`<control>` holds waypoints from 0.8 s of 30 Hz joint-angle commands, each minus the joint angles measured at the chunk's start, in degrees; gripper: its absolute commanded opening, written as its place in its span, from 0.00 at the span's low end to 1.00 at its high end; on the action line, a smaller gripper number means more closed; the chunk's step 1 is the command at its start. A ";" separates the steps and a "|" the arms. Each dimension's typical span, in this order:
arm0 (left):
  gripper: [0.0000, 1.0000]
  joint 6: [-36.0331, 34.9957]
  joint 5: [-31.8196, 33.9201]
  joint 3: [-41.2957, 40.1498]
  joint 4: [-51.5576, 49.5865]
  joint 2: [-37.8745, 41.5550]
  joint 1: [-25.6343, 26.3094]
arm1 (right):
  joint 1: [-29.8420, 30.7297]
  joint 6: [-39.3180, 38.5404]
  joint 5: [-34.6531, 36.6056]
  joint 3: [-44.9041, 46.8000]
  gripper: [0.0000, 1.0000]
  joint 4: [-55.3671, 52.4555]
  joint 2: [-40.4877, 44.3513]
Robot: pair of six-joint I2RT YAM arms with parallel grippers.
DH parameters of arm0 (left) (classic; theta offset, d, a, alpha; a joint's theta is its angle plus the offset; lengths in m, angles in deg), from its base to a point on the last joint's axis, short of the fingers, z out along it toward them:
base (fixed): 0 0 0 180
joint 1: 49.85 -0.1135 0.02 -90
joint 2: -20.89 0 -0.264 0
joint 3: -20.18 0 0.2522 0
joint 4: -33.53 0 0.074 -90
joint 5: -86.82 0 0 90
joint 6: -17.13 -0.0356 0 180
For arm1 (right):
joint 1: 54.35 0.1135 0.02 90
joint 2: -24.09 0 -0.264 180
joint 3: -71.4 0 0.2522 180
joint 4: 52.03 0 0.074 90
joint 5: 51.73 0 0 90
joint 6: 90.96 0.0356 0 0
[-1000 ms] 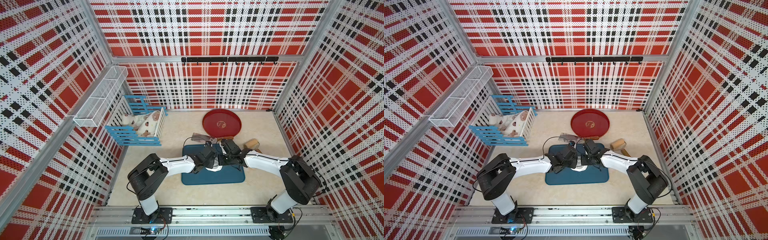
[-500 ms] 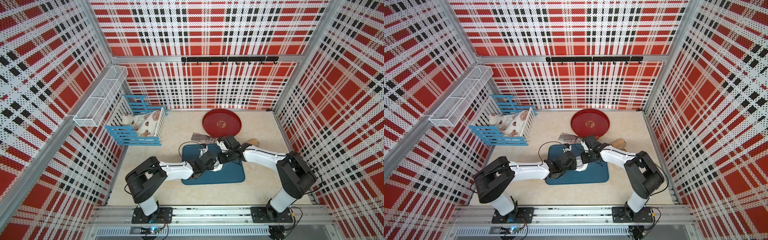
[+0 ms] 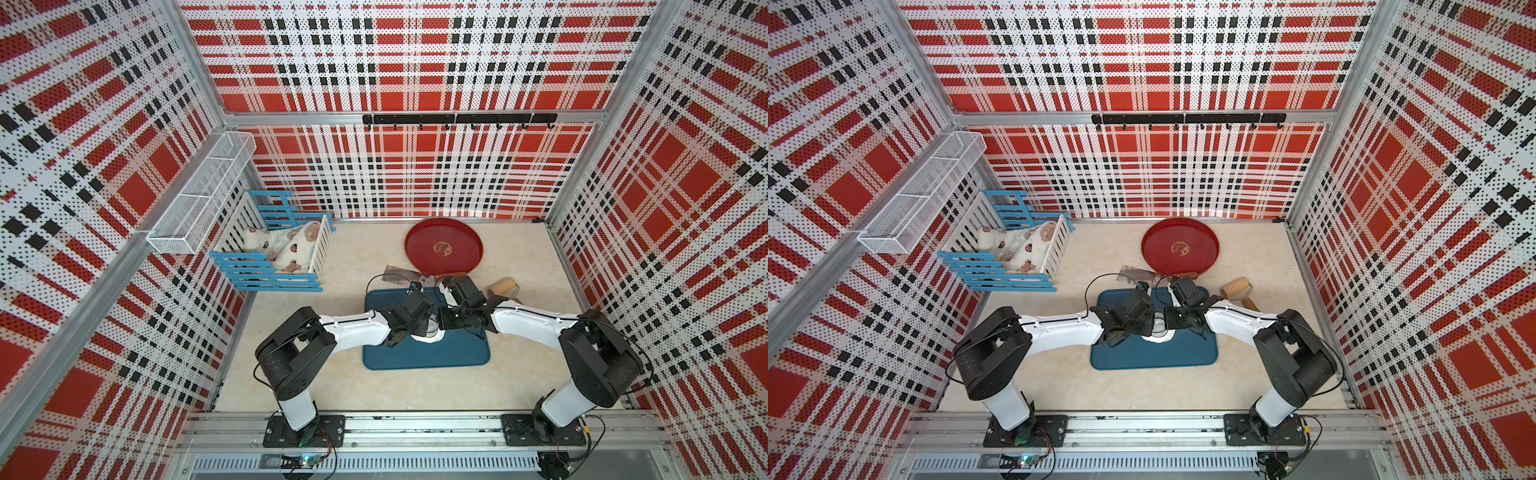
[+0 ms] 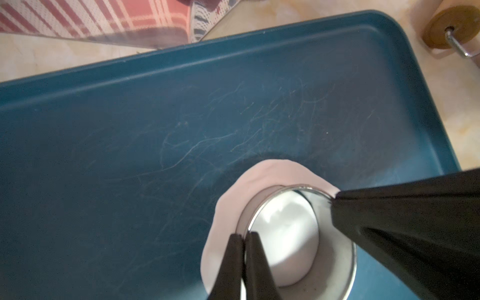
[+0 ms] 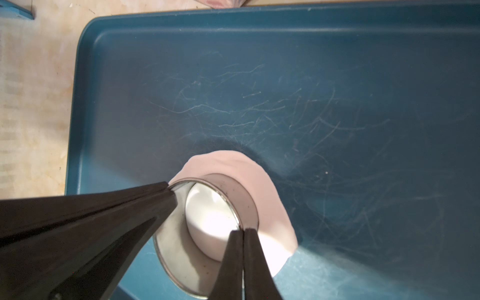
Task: Roll out the dumpling wrappers from the dough
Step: Press the dumpling wrapper on the work surface.
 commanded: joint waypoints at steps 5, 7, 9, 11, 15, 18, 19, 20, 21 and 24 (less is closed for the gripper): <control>0.00 -1.66 -7.39 -4.37 -5.66 -4.51 1.20 | 3.32 2.41 -1.39 3.30 0.00 -10.08 -5.20; 0.00 -0.35 -6.57 -5.82 -5.47 -3.62 0.87 | 3.56 2.03 -1.77 2.07 0.00 -10.20 -6.01; 0.00 0.72 -6.24 -7.27 -5.02 -2.53 0.37 | 3.86 1.84 -1.86 1.21 0.00 -10.39 -6.46; 0.00 1.45 -6.06 -8.23 -4.58 -1.70 0.06 | 4.13 1.75 -1.98 0.66 0.00 -10.46 -6.76; 0.00 1.01 -6.70 -7.43 -4.45 -1.61 0.81 | 4.18 1.48 -0.40 0.79 0.00 -11.56 -6.35; 0.00 1.07 -7.48 -4.78 -4.49 -3.45 2.93 | 3.52 1.39 1.12 1.55 0.00 -12.61 -5.38; 0.00 1.16 -7.74 -3.94 -4.42 -4.21 3.59 | 3.15 1.31 1.17 2.01 0.00 -12.64 -4.79; 0.00 1.38 -7.94 -2.78 -4.41 -5.09 4.42 | 2.54 1.23 1.30 2.55 0.00 -12.86 -4.17; 0.00 1.55 -8.07 -1.75 -4.41 -5.87 5.04 | 1.99 0.98 1.51 3.09 0.00 -13.23 -3.25; 0.00 2.08 -8.26 -0.24 -4.28 -7.29 6.33 | 0.98 0.52 1.79 4.19 0.00 -13.89 -1.21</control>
